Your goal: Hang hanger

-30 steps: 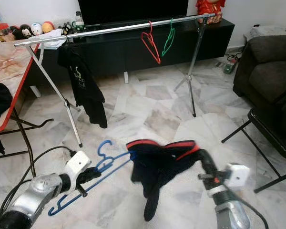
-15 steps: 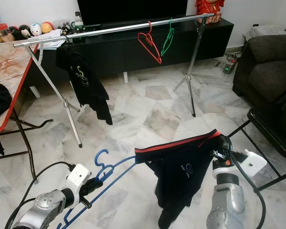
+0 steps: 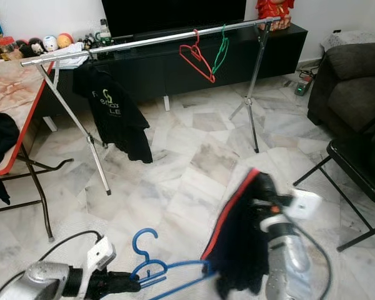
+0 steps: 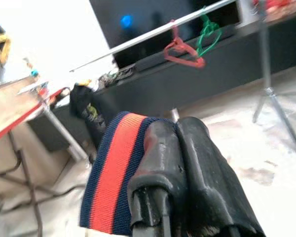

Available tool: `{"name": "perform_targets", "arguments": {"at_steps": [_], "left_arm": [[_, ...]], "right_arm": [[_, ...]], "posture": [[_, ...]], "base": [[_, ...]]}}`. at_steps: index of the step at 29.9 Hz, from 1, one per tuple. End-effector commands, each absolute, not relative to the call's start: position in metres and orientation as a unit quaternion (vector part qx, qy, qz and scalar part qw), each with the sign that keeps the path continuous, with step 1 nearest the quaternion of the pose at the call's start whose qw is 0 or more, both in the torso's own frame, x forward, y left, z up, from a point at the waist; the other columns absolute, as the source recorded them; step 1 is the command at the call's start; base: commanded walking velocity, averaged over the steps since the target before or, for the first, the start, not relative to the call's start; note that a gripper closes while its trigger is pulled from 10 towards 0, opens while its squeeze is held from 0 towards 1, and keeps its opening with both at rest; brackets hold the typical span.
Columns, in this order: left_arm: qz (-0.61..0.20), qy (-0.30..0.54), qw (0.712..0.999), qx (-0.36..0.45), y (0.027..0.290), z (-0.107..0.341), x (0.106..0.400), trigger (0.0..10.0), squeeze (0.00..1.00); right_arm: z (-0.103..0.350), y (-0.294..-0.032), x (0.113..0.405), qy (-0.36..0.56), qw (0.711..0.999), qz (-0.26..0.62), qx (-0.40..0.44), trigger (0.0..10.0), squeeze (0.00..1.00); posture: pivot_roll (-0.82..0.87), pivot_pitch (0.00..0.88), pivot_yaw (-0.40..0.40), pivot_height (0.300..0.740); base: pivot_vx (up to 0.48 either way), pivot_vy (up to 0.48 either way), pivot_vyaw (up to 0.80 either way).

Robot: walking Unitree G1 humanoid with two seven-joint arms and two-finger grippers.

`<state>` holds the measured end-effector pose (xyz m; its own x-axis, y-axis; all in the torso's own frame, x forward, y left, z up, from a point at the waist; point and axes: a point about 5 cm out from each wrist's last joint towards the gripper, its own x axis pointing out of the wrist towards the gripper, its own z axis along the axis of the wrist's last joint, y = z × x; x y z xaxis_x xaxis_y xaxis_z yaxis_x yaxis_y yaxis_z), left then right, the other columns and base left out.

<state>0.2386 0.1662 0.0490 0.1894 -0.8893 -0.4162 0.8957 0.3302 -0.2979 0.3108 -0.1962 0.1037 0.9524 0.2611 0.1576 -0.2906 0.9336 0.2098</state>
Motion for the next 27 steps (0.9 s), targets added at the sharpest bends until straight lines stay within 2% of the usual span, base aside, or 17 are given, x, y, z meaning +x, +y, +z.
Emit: {"name": "perform_targets", "arguments": {"at_steps": [1,4,8,11,13,14,15,17,21,22,23,24,25,26,27], "left_arm": [[-0.615,0.272,0.74,0.028,0.165,0.062,0.238,10.0,0.0],[-0.627,0.286,0.722,0.062,0.165,0.066,0.239,10.0,0.0],[-0.626,0.3,0.714,0.09,0.164,0.066,0.242,10.0,0.0],[-0.626,0.301,0.713,0.09,0.164,0.066,0.242,10.0,0.0],[-0.626,0.31,0.709,0.093,0.162,0.063,0.241,10.0,0.0],[-0.626,0.31,0.709,0.093,0.162,0.063,0.241,10.0,0.0],[-0.627,0.312,0.708,0.093,0.161,0.063,0.24,10.0,0.0],[-0.628,0.312,0.707,0.092,0.161,0.063,0.24,10.0,0.0],[-0.626,0.306,0.712,0.089,0.159,0.065,0.242,10.0,0.0],[-0.61,0.289,0.732,0.091,0.159,0.067,0.248,10.0,0.0],[-0.61,0.289,0.732,0.091,0.159,0.067,0.248,10.0,0.0],[-0.593,0.283,0.748,0.091,0.161,0.067,0.252,10.0,0.0],[-0.593,0.283,0.748,0.091,0.161,0.067,0.252,10.0,0.0],[-0.577,0.277,0.763,0.093,0.163,0.067,0.256,10.0,0.0],[-0.508,0.262,0.813,0.107,0.171,0.061,0.267,10.0,0.0]], "right_arm": [[0.107,-0.183,0.315,-0.063,0.973,0.195,0.103,0.0,0.0],[0.115,-0.171,0.314,-0.088,0.958,0.241,0.127,0.0,0.0],[0.151,-0.161,0.313,-0.177,0.911,0.298,0.226,0.0,0.0],[0.155,-0.16,0.313,-0.187,0.904,0.301,0.239,0.0,0.0],[0.175,-0.166,0.314,-0.235,0.875,0.303,0.295,0.0,0.0],[0.175,-0.166,0.314,-0.235,0.875,0.303,0.295,0.0,0.0],[0.185,-0.169,0.313,-0.261,0.851,0.314,0.329,0.0,0.0],[0.19,-0.17,0.312,-0.273,0.837,0.325,0.345,0.0,0.0],[0.185,-0.168,0.315,-0.256,0.852,0.322,0.323,0.0,0.0],[0.177,-0.171,0.322,-0.236,0.88,0.279,0.303,0.0,0.0],[0.177,-0.171,0.322,-0.236,0.88,0.279,0.303,0.0,0.0],[0.171,-0.175,0.327,-0.217,0.903,0.238,0.283,0.0,0.0],[0.171,-0.175,0.327,-0.217,0.903,0.238,0.283,0.0,0.0],[0.163,-0.181,0.333,-0.194,0.926,0.19,0.263,0.0,0.0],[0.145,-0.196,0.338,-0.14,0.954,0.095,0.246,0.0,0.0]], "posture": [[0.01,0.116,0.094,0.74],[0.02,0.119,0.096,0.74],[0.02,0.125,0.099,0.74],[0.02,0.125,0.099,0.74],[0.01,0.129,0.1,0.74],[0.01,0.129,0.1,0.74],[0.01,0.129,0.1,0.74],[0.01,0.131,0.099,0.74],[0.01,0.13,0.097,0.74],[0.01,0.131,0.096,0.74],[0.01,0.131,0.096,0.74],[0.01,0.13,0.096,0.74],[0.01,0.13,0.096,0.74],[0.01,0.13,0.096,0.74],[0.01,0.129,0.097,0.74]], "base": [[0.0,0.0,0.0],[0.0,0.0,0.0],[0.0,0.0,0.0],[0.0,0.0,0.0],[0.0,0.0,0.0],[0.0,0.0,0.0],[0.0,0.0,0.0],[0.0,0.0,0.0],[0.0,0.0,0.0],[0.0,0.0,0.0],[0.0,0.0,0.0],[0.0,0.0,0.0],[0.0,0.0,0.0],[0.0,0.0,0.0],[0.0,0.0,0.0]]}}
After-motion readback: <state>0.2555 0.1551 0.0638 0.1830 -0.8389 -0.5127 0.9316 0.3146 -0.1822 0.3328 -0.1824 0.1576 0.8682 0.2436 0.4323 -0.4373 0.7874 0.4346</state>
